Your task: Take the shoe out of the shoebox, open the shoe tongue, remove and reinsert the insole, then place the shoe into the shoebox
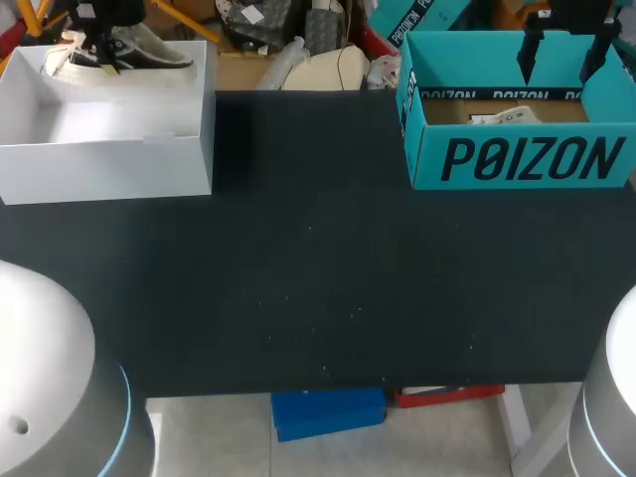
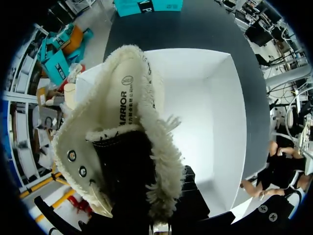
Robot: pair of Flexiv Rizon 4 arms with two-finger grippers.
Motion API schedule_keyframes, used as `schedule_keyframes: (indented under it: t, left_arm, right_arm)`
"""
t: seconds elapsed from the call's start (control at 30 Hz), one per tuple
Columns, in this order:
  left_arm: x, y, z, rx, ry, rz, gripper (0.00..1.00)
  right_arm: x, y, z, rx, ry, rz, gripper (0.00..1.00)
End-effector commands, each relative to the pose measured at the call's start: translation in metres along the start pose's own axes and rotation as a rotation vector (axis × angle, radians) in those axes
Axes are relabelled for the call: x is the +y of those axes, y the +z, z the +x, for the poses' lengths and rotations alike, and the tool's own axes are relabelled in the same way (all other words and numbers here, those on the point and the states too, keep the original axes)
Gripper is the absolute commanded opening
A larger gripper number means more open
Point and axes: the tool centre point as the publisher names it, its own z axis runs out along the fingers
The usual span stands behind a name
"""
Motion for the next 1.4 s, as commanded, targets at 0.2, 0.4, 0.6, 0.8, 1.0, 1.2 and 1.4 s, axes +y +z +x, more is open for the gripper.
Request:
schedule_keyframes:
  t: [0.2, 0.4, 0.6, 0.8, 1.0, 1.2, 1.4]
  left_arm:
    - [-0.065, -0.167, 0.122, -0.353, 0.014, 0.002, 0.0]
    - [-0.111, -0.195, 0.179, -0.412, 0.002, 0.069, 0.0]
    - [-0.149, -0.195, 0.227, -0.458, 0.035, 0.082, 0.0]
    - [-0.181, -0.172, 0.262, -0.463, 0.075, 0.094, 0.0]
    - [-0.212, -0.145, 0.279, -0.452, 0.109, 0.114, 0.0]
    - [-0.234, -0.112, 0.282, -0.435, 0.138, 0.135, 0.0]
    - [-0.25, -0.072, 0.278, -0.4, 0.14, 0.139, 0.0]
  right_arm:
    - [0.0, 0.0, 0.0, 0.001, 0.001, 0.0, 1.0]
    - [0.0, 0.0, 0.0, 0.001, 0.001, 0.0, 1.0]
    - [0.0, 0.0, 0.0, 0.001, 0.001, 0.0, 1.0]
    - [0.0, 0.0, 0.0, 0.001, 0.001, 0.0, 1.0]
    - [0.0, 0.0, 0.0, 0.001, 0.001, 0.0, 1.0]
    - [0.0, 0.0, 0.0, 0.001, 0.001, 0.0, 1.0]
    - [0.0, 0.0, 0.0, 0.001, 0.001, 0.0, 1.0]
